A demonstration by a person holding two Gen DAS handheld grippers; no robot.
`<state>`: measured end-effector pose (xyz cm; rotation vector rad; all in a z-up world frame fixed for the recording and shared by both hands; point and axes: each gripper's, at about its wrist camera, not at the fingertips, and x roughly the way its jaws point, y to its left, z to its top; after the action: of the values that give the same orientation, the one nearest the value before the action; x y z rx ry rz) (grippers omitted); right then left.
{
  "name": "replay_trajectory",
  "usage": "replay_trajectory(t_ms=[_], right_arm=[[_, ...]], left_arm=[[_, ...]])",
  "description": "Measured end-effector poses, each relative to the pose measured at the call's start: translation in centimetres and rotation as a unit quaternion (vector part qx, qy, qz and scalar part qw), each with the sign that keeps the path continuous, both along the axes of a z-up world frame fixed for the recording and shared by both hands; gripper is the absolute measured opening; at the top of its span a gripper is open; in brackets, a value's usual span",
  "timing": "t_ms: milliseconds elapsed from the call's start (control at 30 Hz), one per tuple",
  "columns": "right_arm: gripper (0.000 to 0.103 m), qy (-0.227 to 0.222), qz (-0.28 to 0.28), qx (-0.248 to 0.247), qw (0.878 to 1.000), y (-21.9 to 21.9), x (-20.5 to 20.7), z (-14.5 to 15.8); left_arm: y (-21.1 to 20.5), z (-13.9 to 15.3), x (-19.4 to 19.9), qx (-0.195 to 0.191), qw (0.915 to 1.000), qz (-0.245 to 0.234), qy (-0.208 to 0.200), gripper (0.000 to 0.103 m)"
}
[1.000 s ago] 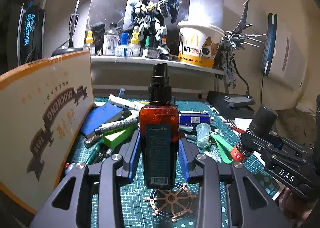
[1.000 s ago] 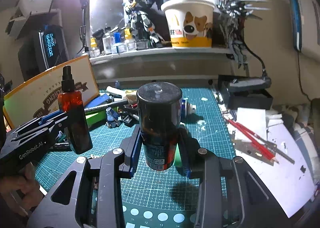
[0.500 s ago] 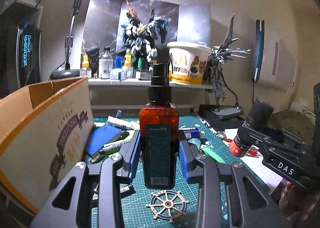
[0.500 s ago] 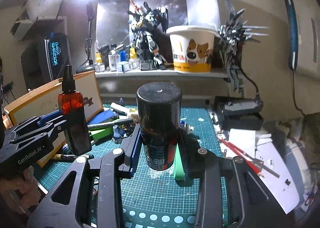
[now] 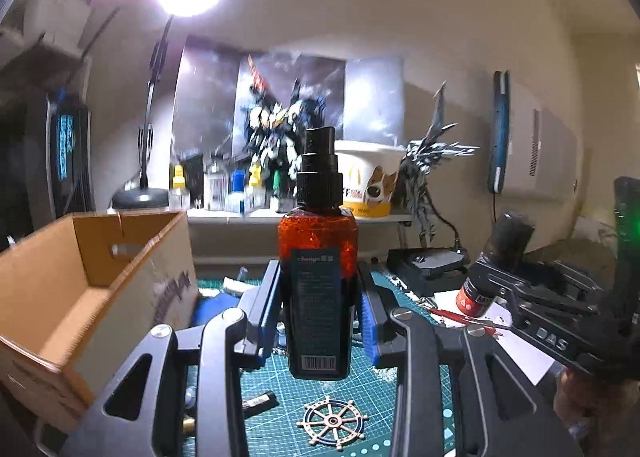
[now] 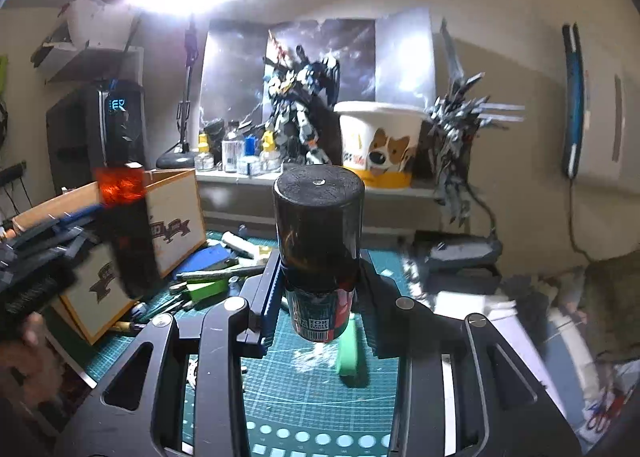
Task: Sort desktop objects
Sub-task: 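Carry the bottle and spray can toward the cardboard box with both tools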
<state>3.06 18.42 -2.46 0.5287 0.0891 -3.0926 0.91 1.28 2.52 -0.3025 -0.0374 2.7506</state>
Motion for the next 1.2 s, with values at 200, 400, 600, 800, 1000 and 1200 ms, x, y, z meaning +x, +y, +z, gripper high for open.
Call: replay_trajectory(t_ms=[200,400,600,800,1000,1200], right_arm=[[0.033,0.002,-0.008,0.009,1.000,0.1,0.6,0.4],[0.033,0.010,-0.005,0.014,1.000,-0.4,1.0,1.2],[0.033,0.014,0.005,0.013,1.000,-1.2,1.4,1.6],[0.033,0.016,0.015,0.011,1.000,-1.8,1.6,1.9],[0.033,0.013,0.028,0.008,0.999,-2.0,1.3,1.9],[0.033,0.011,0.040,0.004,0.999,-2.3,1.0,1.9]], left_arm=[[-1.4,0.5,1.0,-0.015,0.9999,0.002,0.004,0.034],[-1.9,1.2,1.8,-0.033,0.9991,0.014,0.022,0.034],[-3.6,1.4,2.2,-0.014,0.9996,0.020,0.016,0.034],[-4.3,1.6,2.2,-0.009,0.9996,0.024,0.012,0.034],[-4.8,1.8,2.3,-0.008,0.9993,0.035,0.007,0.034],[-5.6,1.8,2.4,-0.010,0.9985,0.053,0.003,0.034]])
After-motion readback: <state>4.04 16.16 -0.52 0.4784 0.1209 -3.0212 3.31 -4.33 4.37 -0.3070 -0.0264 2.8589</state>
